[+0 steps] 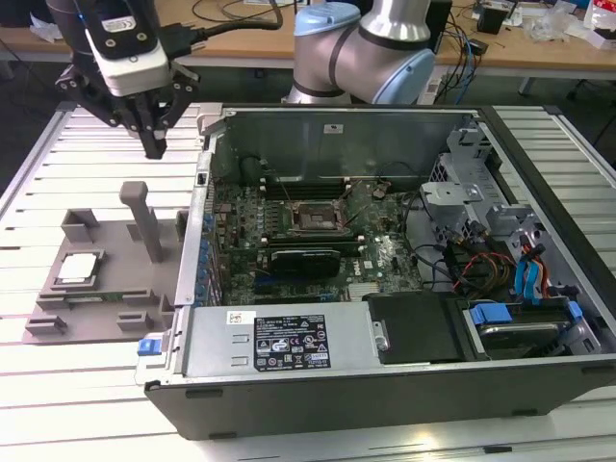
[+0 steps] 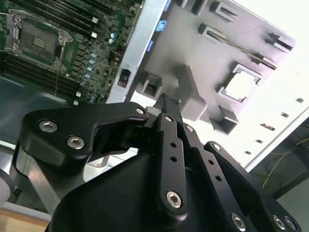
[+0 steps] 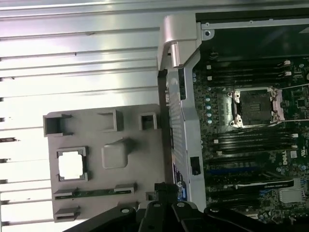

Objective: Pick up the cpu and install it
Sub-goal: 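Reach for the cpu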

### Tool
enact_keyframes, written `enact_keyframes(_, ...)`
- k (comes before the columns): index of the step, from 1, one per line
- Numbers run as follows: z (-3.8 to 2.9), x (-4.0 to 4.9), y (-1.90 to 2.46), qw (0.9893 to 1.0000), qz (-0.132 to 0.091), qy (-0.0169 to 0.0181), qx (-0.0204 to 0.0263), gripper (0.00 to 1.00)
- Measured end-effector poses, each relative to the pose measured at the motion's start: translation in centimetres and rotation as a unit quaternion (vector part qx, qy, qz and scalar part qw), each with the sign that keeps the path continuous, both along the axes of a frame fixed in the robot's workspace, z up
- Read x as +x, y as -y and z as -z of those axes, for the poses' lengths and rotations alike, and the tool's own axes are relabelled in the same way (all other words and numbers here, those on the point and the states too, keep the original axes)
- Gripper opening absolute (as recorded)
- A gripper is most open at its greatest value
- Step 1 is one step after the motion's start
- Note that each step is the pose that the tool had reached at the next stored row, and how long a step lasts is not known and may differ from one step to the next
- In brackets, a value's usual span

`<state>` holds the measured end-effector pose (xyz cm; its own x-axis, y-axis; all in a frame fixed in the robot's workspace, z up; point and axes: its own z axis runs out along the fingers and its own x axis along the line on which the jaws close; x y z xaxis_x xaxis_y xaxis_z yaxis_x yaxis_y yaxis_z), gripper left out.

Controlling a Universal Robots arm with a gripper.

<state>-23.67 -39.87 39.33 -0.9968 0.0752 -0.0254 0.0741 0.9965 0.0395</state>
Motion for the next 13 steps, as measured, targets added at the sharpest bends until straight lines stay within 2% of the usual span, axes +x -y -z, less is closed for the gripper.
enact_keyframes(5,0.00,-1.38,0.00,1.0000,0.000,0.0002,-0.0011,0.11)
enact_keyframes(13,0.00,-5.18,0.00,1.0000,0.000,0.0008,-0.0031,0.11)
